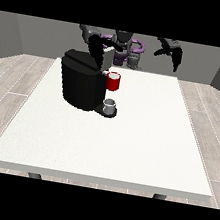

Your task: Insert the coffee pod into the coffee machine and close the lid

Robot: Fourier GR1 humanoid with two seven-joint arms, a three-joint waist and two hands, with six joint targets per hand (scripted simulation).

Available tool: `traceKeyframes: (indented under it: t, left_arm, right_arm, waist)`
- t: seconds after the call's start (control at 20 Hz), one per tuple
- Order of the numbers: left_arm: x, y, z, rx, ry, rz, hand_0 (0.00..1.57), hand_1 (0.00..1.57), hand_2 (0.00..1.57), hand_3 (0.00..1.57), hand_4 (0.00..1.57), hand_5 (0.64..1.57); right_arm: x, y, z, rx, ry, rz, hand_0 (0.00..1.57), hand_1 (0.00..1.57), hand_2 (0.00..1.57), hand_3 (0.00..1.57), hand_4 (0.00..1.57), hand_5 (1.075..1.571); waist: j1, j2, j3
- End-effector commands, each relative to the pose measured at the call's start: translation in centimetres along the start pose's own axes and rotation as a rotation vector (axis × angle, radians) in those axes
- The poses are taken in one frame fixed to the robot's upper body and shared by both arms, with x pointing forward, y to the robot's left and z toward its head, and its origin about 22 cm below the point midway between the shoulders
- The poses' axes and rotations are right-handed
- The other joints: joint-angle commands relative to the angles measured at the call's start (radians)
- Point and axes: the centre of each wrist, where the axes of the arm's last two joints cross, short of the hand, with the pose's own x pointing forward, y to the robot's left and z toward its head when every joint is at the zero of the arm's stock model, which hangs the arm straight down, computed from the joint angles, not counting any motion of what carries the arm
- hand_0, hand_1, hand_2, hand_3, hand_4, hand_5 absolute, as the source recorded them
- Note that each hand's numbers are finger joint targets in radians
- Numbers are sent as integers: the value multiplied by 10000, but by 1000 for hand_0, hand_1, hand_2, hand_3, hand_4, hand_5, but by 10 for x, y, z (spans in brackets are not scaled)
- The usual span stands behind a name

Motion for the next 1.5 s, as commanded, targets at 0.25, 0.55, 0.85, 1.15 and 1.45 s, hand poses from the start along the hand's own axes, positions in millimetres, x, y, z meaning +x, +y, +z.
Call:
traceKeyframes:
  t: [0.25, 0.55, 0.85, 1.15, 1.45]
  left_arm:
    - [14, -14, -14, -328, -619, -41, 0, 0, 0, 0, 356, 1571]
    - [22, -33, -25, -977, -996, -17, 0, 0, 0, 0, 365, 1571]
    - [24, -27, -29, -1383, -1126, -88, 0, 0, 0, 0, 438, 1571]
    - [47, -41, -48, -1794, -1851, -141, 0, 0, 0, 0, 418, 1571]
    - [58, -54, -55, -2436, -2324, -355, 0, 0, 0, 0, 395, 1571]
  right_arm:
    - [47, 28, -7, 646, -1984, 1250, 0, 0, 0, 0, 102, 1571]
    - [91, 25, -11, 74, -2249, 1699, 0, 0, 0, 0, 259, 1571]
    - [107, 19, -3, -181, -2398, 1876, 0, 0, 0, 0, 102, 1571]
    - [152, -7, 8, -990, -2739, 2312, 0, 0, 0, 0, 0, 1571]
    - [165, -25, 15, -1569, -2454, 2494, 0, 0, 0, 0, 0, 1571]
  waist:
    - [834, 556, -93]
    - [1570, 703, -96]
    - [2217, 1117, -95]
    - [2778, 1573, -91]
    - [3794, 2008, -79]
